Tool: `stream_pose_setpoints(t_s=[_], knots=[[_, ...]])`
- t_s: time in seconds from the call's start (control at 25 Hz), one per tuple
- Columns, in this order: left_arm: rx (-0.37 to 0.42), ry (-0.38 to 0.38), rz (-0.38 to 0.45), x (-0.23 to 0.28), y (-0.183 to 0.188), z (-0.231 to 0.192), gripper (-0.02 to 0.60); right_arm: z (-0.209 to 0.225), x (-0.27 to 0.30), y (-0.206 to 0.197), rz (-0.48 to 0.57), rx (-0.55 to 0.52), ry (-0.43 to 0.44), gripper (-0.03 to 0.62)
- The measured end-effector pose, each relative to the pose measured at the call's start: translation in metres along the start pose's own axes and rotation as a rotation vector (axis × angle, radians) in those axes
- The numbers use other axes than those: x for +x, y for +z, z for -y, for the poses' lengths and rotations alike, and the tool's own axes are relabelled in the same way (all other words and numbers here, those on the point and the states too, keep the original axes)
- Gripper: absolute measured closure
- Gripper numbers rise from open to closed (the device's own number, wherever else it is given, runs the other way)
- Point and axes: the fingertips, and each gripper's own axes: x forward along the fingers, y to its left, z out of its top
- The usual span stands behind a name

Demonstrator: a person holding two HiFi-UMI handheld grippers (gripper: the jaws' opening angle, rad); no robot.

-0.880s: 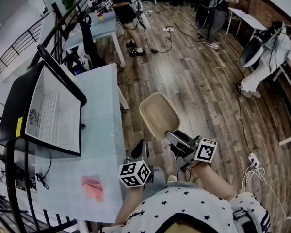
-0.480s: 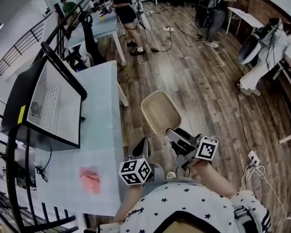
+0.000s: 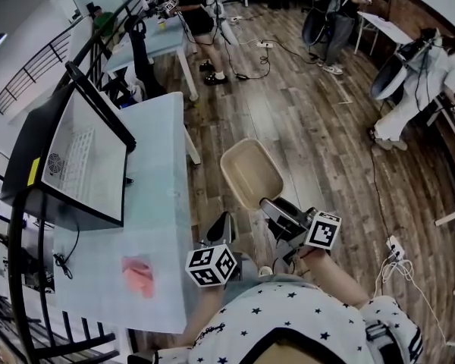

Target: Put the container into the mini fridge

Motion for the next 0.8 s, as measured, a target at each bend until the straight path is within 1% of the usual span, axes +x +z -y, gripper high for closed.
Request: stream_pose_setpoints(t_s=[0.24, 0.6, 0.8], knots=[[-0.005, 0.015, 0.004, -0.004, 0.001, 0.001, 0.575, -0.001, 0.001, 0.002, -0.007, 0.001, 0.009, 0.367], [0.008, 0.018, 0.001, -0.001, 0.004, 0.004, 0.575, -0.002, 0.000, 0.010, -0.002, -0.009, 0.013, 0.367], [0.001, 0.023, 0.008, 0.006, 0.006, 0.000, 0.575, 0.004, 0.005, 0.013, 0.000, -0.016, 0.010, 0.367]])
